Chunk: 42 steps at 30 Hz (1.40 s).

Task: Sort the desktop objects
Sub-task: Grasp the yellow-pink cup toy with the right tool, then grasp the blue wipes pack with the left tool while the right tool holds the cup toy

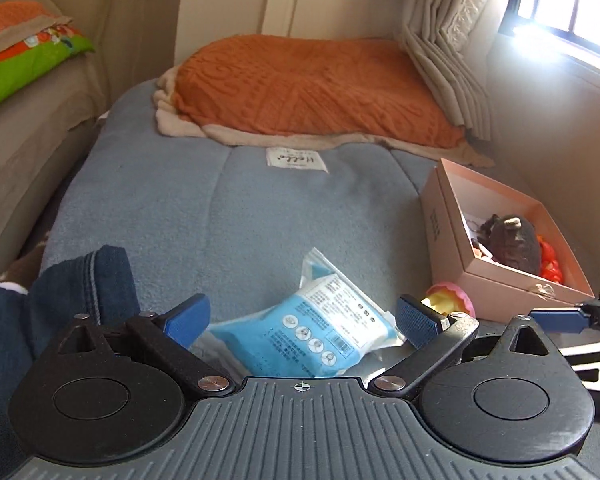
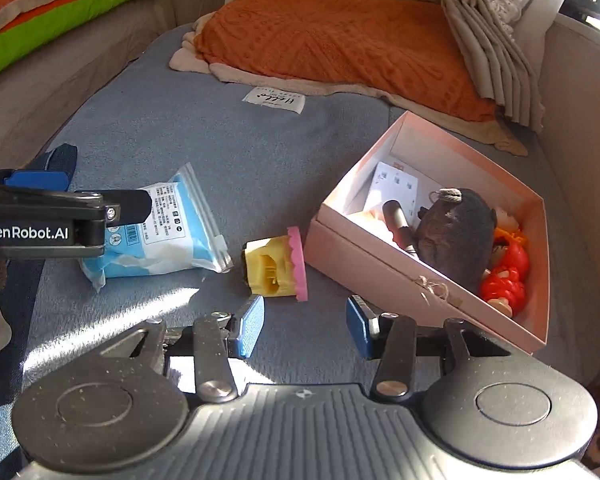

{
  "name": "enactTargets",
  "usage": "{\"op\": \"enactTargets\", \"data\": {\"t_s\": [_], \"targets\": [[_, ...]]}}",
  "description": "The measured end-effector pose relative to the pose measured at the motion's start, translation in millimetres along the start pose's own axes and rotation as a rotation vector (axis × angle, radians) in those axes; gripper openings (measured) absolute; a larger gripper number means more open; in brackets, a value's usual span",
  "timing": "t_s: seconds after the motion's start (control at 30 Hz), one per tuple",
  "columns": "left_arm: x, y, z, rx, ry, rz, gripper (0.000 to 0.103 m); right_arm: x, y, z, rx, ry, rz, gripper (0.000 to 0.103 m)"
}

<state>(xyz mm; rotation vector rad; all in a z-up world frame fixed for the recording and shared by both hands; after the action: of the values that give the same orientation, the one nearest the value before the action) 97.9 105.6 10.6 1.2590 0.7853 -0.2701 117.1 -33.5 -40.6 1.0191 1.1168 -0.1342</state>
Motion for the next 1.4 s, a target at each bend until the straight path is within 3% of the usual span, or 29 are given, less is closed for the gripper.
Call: {"op": "enactTargets", "data": {"t_s": [0.23, 0.3, 0.57, 0.67, 0.8, 0.87, 0.97, 1.17, 1.4], "targets": [[2, 1, -8, -0.054, 0.011, 0.007, 0.102, 38, 13, -25, -0.076, -0.045, 0.033, 0.049], [4, 0, -6, -0.051, 0.007, 0.0, 0.102, 43, 11, -34, -0.147, -0.077, 0.003, 0.042], [6, -4, -6, -0.054, 0.011, -0.005, 0.102, -24, -36, -30, -0.207, -0.044, -0.033, 0.042], [6, -6, -2, -0.023, 0.012, -0.005, 0.102, -51, -64, -2, -0.228, -0.115, -0.071, 0.042], [3, -13, 10, 0.053, -0.004, 0.006, 0.101, -69, -99, 31, -0.292, -0.326, -0.121, 0.042], [2, -18, 19, 0.113, -0.005, 0.015, 0.102, -70, -111, 36, -0.305, -0.362, -0.122, 0.042], [1, -23, 30, 0.183, 0.009, 0.028, 0.102, -69, -121, 22, -0.31, -0.324, -0.077, 0.047], [-6, -20, 33, 0.229, 0.009, 0.011, 0.102, -68, -136, -27, -0.424, -0.1, -0.043, 0.053], [26, -29, 42, 0.4, 0.116, -0.083, 0.102, -72, -132, -25, -0.434, -0.124, 0.003, 0.068]]}}
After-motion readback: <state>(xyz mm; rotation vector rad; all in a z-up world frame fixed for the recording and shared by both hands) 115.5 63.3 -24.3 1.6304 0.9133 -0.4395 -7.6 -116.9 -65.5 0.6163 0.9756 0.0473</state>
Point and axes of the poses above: each gripper's, at about its wrist camera, not at the fingertips, and x roughly the way its jaws point, z to its right, y to its top, the point moved 5 cm from there along x, roughly the way its jaws point, and after that the axes turned 8 degrees about y, right-handed, at the moved point
